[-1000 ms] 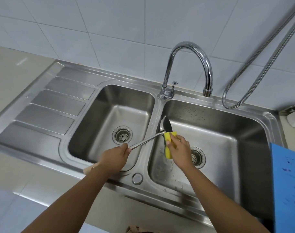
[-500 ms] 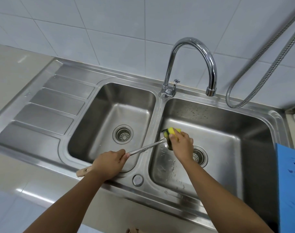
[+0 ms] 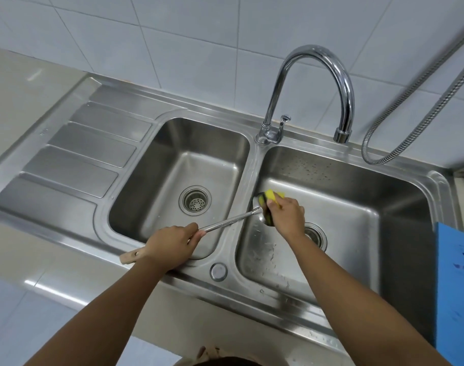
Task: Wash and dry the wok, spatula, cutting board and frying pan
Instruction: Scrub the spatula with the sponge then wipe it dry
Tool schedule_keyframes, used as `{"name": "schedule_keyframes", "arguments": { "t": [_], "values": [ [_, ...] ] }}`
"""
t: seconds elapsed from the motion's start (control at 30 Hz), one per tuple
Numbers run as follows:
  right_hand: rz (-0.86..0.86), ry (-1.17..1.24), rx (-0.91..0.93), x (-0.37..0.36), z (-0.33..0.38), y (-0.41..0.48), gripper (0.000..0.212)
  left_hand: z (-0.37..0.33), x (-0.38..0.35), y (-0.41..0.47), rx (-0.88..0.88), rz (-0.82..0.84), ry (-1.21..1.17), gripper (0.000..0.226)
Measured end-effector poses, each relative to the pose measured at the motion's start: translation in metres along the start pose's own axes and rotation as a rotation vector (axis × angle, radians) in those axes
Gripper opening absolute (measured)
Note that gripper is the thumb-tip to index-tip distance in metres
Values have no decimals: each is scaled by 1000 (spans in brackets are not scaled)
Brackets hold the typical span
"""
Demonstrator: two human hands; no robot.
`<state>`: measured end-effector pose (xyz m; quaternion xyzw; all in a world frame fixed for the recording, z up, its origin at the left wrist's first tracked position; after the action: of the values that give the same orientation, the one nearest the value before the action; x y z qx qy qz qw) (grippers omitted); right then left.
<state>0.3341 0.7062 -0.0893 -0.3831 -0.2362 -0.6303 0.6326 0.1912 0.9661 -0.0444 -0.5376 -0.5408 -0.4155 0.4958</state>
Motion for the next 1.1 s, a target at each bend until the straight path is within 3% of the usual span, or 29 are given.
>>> {"name": "schedule_keyframes", "arguments": {
  "t": [0.07,0.17,0.2,0.3,0.33,0.47,0.57,0.73,0.83,0.87,0.97,1.0,1.1],
  "values": [
    [-19,-45,16,1,4,-1,40,-1,-1,-1,-8,-3,7,36],
    [-9,0,278,-7,28,-14,37,2,-3,-2,1,25,4,36],
    [8,34,234,-9,22,-9,37,3,-2,-2,-1,26,5,37],
    [4,152,-151,-10,-13,7,42,1,0,-3,0,3,15,36],
    [4,126,-151,-11,-14,4,42,1,0,-4,0,7,23,36],
    [-23,103,146,-9,12,-21,40,1,1,-4,-6,30,41,36],
    [-38,101,-70,-5,-9,-14,41,0,5,-3,-11,17,46,37],
    [-70,99,257,-4,13,-54,40,0,2,-3,10,42,28,38],
    [-99,132,-57,-6,-17,-46,40,1,1,-3,41,52,-18,39],
    [-122,93,-51,-4,-18,-50,40,1,0,-3,48,55,-28,39],
    [-161,24,294,-2,12,-78,40,2,-2,-4,64,73,-59,41],
    [-162,24,309,-3,10,-78,40,3,-2,-4,72,79,-67,41],
    [-179,140,-49,-5,-20,-62,39,4,-3,-3,86,71,-75,42]
  ]
}}
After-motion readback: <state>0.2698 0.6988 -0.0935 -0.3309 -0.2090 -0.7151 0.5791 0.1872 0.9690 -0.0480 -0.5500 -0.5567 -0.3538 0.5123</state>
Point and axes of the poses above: each hand's wrist, its own y-axis towards the middle knuckle, its own x-axis out of the back of the hand, z = x × y, the point moved 7 cm from there along y, towards the middle knuckle, and after that the axes turned 9 degrees about -z, right-handed, at the moved point
